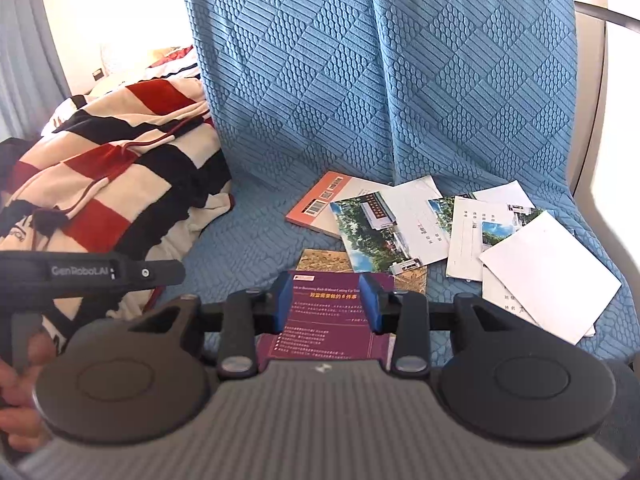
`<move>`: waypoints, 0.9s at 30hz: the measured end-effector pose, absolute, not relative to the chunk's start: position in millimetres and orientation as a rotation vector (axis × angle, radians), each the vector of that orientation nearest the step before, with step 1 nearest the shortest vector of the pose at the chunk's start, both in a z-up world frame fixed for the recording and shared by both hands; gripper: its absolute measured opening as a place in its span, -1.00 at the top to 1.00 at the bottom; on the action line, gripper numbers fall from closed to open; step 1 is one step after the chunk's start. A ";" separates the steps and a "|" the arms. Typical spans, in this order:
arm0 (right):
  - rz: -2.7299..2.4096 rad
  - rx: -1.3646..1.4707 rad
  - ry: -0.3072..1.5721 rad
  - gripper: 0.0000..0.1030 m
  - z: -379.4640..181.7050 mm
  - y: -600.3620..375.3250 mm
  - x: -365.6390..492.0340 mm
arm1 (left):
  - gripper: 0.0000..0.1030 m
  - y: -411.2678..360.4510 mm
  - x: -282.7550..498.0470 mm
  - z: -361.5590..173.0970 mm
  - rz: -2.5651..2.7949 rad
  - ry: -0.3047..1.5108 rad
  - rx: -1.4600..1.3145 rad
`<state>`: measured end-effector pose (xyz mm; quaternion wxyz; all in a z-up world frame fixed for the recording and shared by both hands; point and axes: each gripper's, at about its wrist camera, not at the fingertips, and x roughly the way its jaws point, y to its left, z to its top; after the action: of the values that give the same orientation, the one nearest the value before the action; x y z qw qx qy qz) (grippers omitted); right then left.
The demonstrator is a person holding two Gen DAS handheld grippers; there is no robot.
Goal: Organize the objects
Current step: 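Raise both tools away from the stacked purple book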
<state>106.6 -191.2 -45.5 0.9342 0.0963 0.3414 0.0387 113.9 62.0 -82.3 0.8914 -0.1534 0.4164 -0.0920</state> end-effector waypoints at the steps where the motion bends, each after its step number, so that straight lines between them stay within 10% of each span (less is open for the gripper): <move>1: 0.075 0.197 0.697 0.22 -46.3 -192.5 108.9 | 0.48 61.0 116.9 -83.9 -0.191 0.867 -0.317; 27: 0.045 0.170 0.768 0.24 -105.1 -190.9 215.3 | 0.42 67.3 239.2 -159.0 -0.194 0.915 -0.390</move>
<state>215.3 -190.9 -105.1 0.9233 0.0829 0.3744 0.0219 239.2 67.3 -159.0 0.8743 -0.1867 0.4383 -0.0928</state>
